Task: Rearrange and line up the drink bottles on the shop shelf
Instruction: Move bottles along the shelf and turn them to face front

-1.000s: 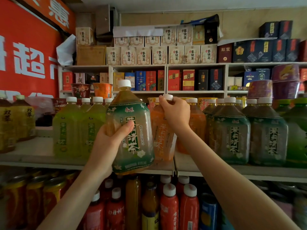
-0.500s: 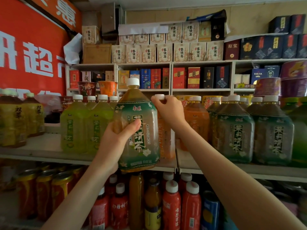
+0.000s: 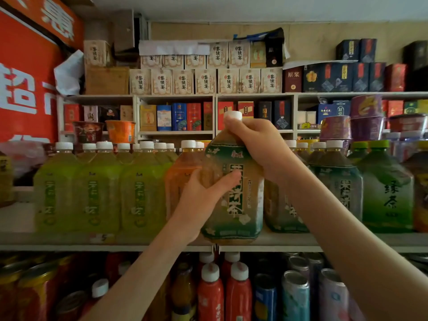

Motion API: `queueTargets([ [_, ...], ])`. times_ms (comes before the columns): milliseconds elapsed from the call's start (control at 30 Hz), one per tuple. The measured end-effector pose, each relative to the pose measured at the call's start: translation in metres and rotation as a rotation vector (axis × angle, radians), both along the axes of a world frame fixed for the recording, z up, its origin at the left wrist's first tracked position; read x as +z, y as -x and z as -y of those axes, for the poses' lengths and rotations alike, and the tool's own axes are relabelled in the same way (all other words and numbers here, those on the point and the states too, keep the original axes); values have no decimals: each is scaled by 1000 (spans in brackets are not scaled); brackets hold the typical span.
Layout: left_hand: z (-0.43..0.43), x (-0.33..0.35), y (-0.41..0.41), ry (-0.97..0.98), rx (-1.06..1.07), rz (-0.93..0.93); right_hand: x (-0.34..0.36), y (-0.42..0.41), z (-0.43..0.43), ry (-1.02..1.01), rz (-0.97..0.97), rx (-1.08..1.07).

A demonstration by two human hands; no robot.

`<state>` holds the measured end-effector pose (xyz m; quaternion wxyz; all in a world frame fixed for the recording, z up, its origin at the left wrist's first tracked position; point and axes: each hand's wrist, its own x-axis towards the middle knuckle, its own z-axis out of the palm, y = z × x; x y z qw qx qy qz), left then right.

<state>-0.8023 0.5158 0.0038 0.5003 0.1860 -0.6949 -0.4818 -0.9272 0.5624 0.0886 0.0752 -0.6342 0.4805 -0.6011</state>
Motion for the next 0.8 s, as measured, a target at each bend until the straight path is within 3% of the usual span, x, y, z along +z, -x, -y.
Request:
queueTargets([
  [100,3,8,13,85,57,112,-4,19,2,36,120,-95],
  [167,1,11,16,243,155,195,-7,31,6,60,135,-152],
  [267,-1,6,12,503,292,209,-7,44,14,125,50,-214],
  [400,5,-1,0,696,463,189,-11,47,32,128,-19,-256],
  [633,23,-12,-8,811,588,272,-32,37,66,11,-124,-201],
  [800,30,-17,-2,877,696,308,-32,46,68,-105,-54,-140],
])
